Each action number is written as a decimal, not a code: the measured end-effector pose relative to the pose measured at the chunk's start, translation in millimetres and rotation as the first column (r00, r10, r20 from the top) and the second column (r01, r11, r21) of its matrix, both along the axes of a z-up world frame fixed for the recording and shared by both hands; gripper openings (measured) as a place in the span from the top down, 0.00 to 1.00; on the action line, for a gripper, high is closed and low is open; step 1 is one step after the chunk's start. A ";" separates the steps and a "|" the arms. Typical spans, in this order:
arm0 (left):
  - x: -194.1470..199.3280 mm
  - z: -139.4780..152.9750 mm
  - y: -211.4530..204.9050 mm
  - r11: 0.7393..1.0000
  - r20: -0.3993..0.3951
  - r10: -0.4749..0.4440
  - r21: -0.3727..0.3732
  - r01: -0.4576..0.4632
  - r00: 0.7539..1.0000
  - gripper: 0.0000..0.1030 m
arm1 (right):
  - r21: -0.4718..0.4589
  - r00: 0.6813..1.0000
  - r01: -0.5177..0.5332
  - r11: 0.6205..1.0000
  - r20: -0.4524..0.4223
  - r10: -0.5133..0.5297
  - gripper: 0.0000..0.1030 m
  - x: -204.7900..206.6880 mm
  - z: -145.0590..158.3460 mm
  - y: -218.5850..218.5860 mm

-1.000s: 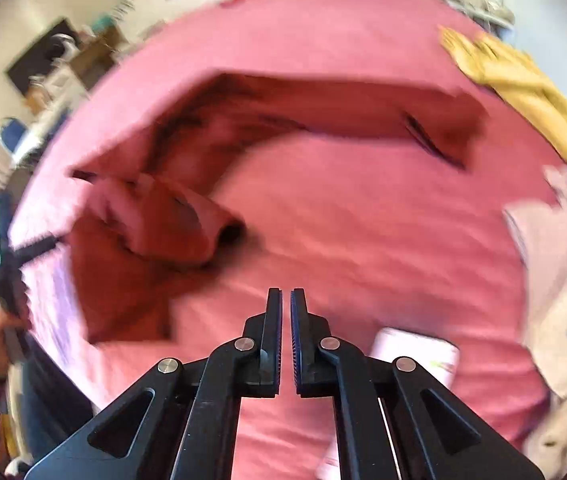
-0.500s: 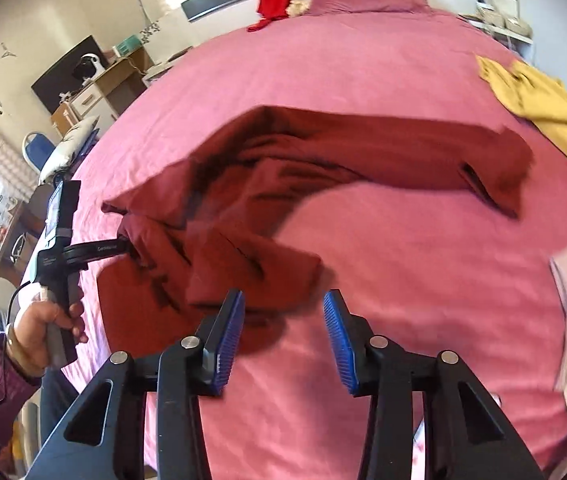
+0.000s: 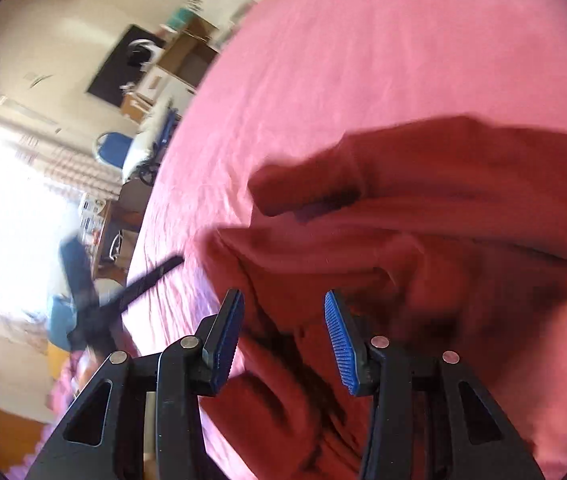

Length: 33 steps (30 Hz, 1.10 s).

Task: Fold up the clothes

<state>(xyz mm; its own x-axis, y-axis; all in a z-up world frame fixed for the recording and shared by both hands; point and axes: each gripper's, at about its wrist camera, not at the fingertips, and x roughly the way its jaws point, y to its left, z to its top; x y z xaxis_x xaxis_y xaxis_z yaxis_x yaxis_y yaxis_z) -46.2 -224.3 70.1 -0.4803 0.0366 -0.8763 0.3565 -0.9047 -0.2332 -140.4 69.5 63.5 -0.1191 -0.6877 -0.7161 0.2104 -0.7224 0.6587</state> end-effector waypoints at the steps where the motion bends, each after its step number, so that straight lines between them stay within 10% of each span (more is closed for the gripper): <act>1: -0.1 -5.3 -2.3 1.000 0.013 -0.002 0.026 0.001 1.000 0.95 | -0.001 0.999 0.010 1.000 0.043 -0.010 0.57 -14.4 -10.1 -9.3; 4: 4.5 -19.9 2.4 0.996 0.035 -0.048 0.071 0.046 0.998 0.89 | 0.055 0.988 0.081 0.995 0.129 -0.088 0.57 -54.5 -30.7 -19.7; 8: 6.5 -43.6 22.6 0.987 0.074 -0.131 0.104 0.123 0.989 0.82 | 0.106 0.977 0.214 0.971 -0.024 -0.213 0.57 -86.9 -9.8 9.6; 11: 4.8 -51.5 31.0 0.986 0.064 -0.153 0.071 0.149 0.986 0.78 | 0.166 0.993 0.091 0.982 -0.092 -0.077 0.55 -88.1 5.9 23.0; 15: -5.0 -55.4 24.6 0.985 0.088 -0.112 0.140 0.099 0.990 0.72 | 0.448 0.970 -0.074 0.891 -0.174 0.168 0.44 -78.6 9.6 24.0; 20: -17.5 -22.6 12.4 0.989 -0.039 -0.064 0.134 0.068 0.997 0.68 | 0.523 0.938 -0.206 0.827 -0.137 0.320 0.43 -87.1 -7.4 9.5; 28: -79.6 -47.0 2.7 0.979 0.124 -0.157 0.147 0.138 0.980 0.59 | 0.659 0.860 -0.355 0.663 -0.049 0.509 0.33 -103.3 -42.8 -24.2; 33: -85.2 -25.7 -3.8 0.982 0.098 -0.185 0.050 0.181 0.978 0.58 | 0.662 0.846 -0.364 0.655 -0.060 0.530 0.31 -96.9 -41.1 -22.8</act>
